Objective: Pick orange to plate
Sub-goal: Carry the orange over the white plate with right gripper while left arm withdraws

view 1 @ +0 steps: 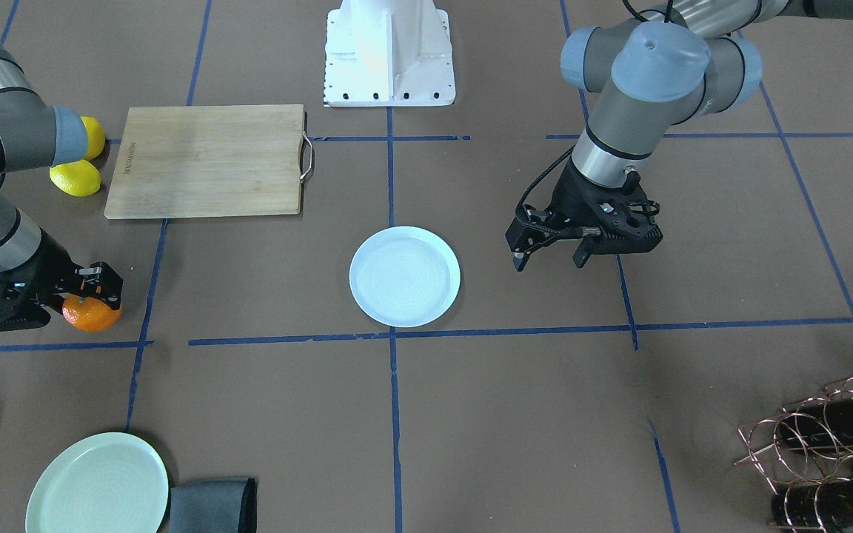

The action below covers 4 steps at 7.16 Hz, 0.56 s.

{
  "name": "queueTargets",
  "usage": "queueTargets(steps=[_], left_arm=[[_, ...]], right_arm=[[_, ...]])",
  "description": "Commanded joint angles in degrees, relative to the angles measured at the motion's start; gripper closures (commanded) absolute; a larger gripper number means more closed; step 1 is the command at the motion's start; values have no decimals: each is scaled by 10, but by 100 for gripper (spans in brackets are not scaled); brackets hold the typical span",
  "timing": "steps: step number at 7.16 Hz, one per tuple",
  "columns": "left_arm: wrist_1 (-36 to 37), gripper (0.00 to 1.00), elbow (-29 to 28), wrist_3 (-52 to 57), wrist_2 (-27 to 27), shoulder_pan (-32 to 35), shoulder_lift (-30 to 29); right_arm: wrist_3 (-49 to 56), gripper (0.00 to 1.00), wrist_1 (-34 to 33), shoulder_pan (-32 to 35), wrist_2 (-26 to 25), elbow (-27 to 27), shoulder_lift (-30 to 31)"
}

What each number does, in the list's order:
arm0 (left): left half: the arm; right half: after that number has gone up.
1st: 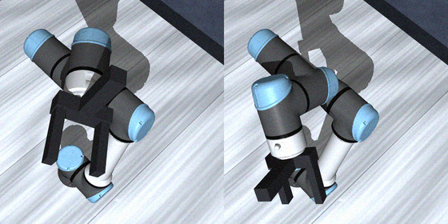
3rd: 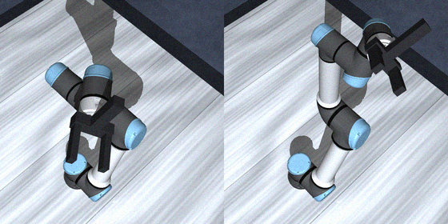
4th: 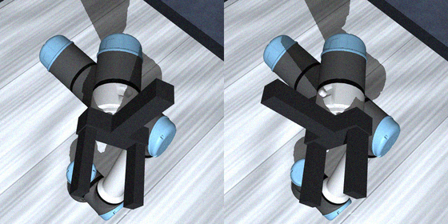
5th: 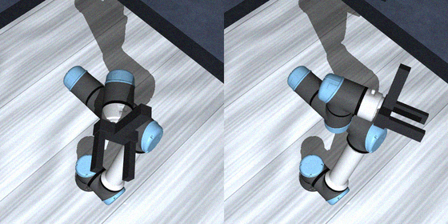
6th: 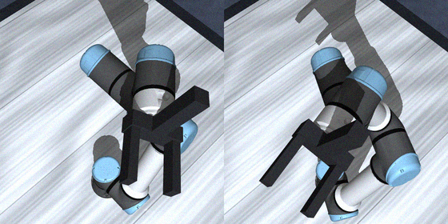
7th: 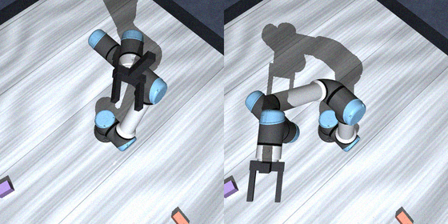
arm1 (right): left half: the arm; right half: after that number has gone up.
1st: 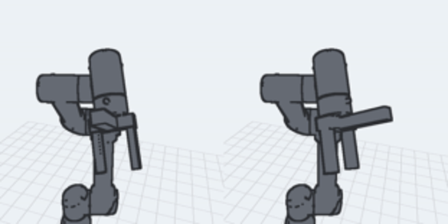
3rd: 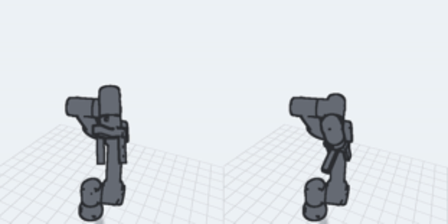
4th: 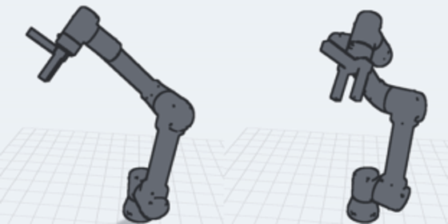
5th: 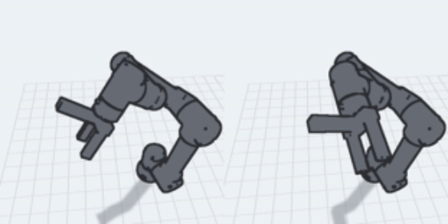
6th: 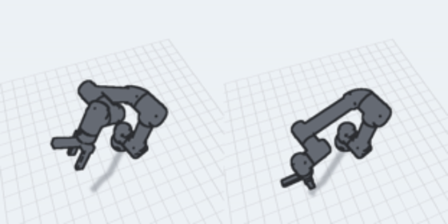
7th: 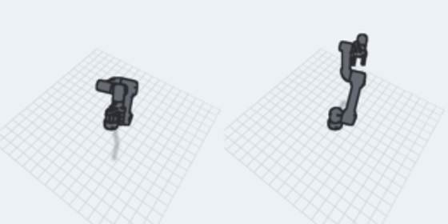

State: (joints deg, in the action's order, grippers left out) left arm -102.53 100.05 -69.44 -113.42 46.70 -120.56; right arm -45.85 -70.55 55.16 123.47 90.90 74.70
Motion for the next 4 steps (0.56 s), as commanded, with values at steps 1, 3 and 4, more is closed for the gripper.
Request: queueTargets(steps=[1,3,4], left_arm=[[0,0,6,27,-20,25,15],[32,0,12,153,-21,55,23],[50,0,23,212,-21,72,40]], right_arm=[[-112,100,-5,-4,28,14,-67],[-241,100,-6,-67,3,14,-141],[-310,100,-7,-110,-39,8,-186]])
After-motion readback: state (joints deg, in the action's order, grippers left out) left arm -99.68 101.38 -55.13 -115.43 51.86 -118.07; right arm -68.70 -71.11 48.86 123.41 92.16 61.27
